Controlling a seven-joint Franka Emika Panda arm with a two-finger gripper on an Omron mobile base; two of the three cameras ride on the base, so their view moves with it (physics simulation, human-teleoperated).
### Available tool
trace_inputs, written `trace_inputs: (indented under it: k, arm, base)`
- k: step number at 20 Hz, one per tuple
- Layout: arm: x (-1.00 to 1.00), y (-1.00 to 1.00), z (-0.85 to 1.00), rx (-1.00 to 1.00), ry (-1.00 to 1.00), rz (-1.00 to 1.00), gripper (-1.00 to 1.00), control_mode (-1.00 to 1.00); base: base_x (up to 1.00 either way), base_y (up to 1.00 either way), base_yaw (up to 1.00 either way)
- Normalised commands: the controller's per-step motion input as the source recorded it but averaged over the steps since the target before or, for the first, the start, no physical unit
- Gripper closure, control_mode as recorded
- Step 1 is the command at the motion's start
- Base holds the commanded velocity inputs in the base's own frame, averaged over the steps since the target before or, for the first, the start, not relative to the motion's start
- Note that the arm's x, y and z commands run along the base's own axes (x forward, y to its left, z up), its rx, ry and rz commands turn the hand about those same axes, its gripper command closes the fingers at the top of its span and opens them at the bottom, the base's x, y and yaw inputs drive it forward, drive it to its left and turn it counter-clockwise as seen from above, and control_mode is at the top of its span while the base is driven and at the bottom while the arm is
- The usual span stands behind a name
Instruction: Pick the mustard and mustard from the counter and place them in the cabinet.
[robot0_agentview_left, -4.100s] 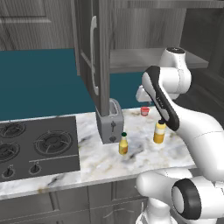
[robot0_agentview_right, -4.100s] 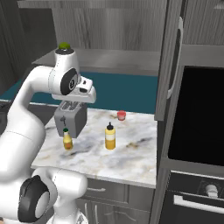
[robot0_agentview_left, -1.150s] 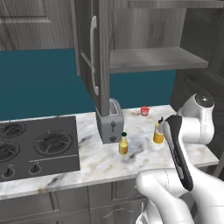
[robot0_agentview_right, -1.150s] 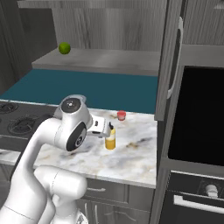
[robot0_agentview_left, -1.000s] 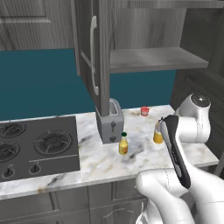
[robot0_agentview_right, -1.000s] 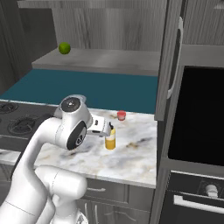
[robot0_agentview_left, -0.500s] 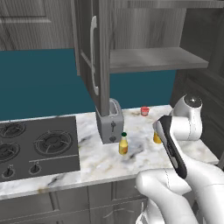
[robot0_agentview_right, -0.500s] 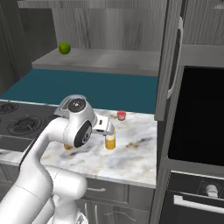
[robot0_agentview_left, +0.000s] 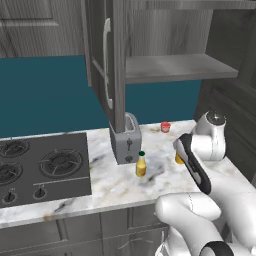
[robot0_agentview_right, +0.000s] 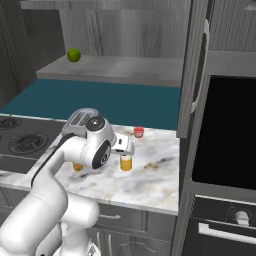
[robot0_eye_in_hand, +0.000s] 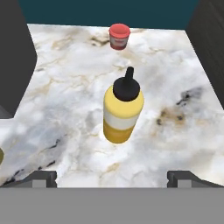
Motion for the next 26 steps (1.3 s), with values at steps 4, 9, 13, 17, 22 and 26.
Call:
trace_inputs:
  k: [4, 9, 13, 17, 22, 26]
  arm:
    - [0.28, -0.05, -0.19, 0.0, 0.0, 0.0, -1.0, -1.0]
    - [0.27, -0.04, -0.18, 0.0, 0.0, 0.0, -1.0, -1.0]
    - [0.27, -0.06, -0.16, 0.0, 0.0, 0.0, -1.0, -1.0]
    - [0.29, -0.04, -0.12, 0.0, 0.0, 0.0, -1.0, -1.0]
    - [0.29, -0.03, -0.11, 0.0, 0.0, 0.0, -1.0, -1.0]
    - [0.23, -0.03, -0.1, 0.0, 0.0, 0.0, -1.0, -1.0]
  base:
    - [0.0, 0.0, 0.0]
    - [0.0, 0.0, 0.0]
    - [0.0, 0.0, 0.0]
    - [0.0, 0.0, 0.0]
    - [0.0, 0.0, 0.0]
    - [0.0, 0.0, 0.0]
